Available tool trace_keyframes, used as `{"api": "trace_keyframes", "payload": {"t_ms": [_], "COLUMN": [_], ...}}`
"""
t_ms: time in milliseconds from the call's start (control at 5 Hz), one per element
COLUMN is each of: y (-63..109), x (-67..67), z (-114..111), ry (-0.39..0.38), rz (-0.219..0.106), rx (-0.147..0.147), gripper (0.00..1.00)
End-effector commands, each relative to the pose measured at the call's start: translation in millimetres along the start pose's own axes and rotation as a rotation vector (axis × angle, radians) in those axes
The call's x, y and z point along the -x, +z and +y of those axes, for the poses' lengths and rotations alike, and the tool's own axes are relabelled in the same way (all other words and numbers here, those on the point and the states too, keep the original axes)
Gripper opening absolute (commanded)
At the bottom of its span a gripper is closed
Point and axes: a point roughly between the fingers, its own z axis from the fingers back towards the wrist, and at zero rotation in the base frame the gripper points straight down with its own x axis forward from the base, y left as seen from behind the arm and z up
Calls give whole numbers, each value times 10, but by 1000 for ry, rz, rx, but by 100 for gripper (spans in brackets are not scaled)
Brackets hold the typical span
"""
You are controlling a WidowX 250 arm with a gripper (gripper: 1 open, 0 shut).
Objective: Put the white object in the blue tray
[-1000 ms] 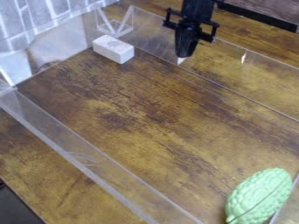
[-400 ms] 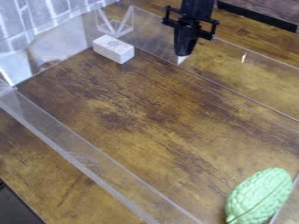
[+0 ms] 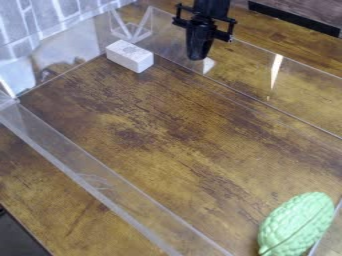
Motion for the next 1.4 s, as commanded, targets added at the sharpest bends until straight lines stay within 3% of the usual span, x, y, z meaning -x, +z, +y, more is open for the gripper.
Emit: {"api": "trace_keyframes", "payload": {"t_ms": [0,600,1200], "y": [503,643,643], "x": [56,115,151], "z": [106,228,391], "ry": [19,33,61], "rz": [-119,-120,-95], "rx": [-30,-44,-64], "gripper": [0,0,0]}}
